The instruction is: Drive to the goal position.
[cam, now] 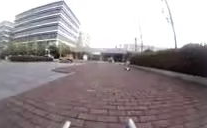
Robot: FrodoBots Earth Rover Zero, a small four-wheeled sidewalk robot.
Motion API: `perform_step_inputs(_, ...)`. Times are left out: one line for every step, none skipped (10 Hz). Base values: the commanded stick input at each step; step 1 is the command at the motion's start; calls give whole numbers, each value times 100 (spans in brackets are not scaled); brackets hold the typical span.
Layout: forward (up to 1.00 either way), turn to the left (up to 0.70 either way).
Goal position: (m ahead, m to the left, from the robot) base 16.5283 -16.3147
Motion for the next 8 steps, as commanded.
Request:
perform_step_inputs(70, -13)
perform_step_inputs(70, -13)
perform_step_inputs(70, -12)
perform_step_inputs(70, -5)
perform_step_inputs(70, -1)
perform_step_inputs(70, 0)
perform_step_inputs(70, 0)
perform_step_inputs(70, 0)
